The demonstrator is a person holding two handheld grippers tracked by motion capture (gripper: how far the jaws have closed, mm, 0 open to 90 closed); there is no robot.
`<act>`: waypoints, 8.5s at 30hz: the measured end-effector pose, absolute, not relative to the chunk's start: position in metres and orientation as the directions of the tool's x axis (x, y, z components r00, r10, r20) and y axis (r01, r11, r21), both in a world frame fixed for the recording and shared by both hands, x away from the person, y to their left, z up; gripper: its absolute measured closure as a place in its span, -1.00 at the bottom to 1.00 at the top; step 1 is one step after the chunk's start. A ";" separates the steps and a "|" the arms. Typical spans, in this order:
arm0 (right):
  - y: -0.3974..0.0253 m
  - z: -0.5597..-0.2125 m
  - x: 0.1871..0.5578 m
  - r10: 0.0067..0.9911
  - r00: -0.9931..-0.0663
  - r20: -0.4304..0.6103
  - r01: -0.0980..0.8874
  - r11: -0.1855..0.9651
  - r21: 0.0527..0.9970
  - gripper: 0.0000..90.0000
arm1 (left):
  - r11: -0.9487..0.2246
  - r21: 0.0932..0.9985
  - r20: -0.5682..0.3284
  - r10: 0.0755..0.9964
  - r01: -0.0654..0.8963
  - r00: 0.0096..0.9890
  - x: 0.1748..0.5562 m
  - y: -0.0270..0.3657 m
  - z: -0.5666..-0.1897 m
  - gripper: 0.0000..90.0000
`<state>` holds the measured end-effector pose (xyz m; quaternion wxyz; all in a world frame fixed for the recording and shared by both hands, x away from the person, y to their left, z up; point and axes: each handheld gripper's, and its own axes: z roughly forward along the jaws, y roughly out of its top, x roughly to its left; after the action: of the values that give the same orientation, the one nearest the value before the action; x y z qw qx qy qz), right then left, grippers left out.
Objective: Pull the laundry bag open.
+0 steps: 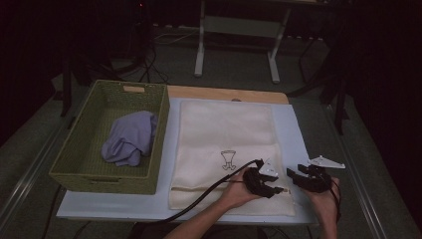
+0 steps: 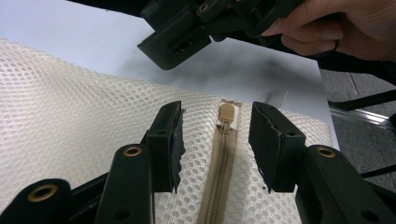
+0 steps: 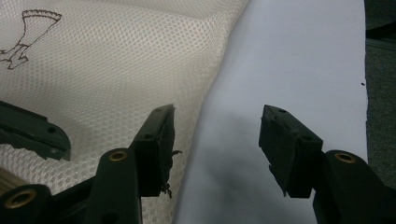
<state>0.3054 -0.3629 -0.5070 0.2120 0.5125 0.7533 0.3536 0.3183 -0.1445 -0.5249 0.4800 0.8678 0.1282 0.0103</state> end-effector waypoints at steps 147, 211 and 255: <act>-0.382 -0.508 0.272 0.809 -0.550 0.208 0.687 0.297 0.663 -0.11 | -0.542 0.803 -0.135 0.239 0.247 0.962 0.319 -0.158 -0.534 0.83; -0.370 -0.515 0.277 0.719 -0.593 0.362 0.739 0.309 0.598 0.85 | -0.599 0.783 -0.011 0.252 0.165 0.968 0.310 -0.154 -0.536 0.83; -0.377 -0.514 0.276 0.729 -0.572 0.375 0.753 0.285 0.593 0.88 | -0.625 0.768 0.028 0.248 0.138 0.968 0.306 -0.130 -0.535 0.83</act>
<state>0.2765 -0.3767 -0.5142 -0.0156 0.4623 0.8015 0.3789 0.3060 -0.1302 -0.5351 0.4194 0.8990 0.1074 0.0657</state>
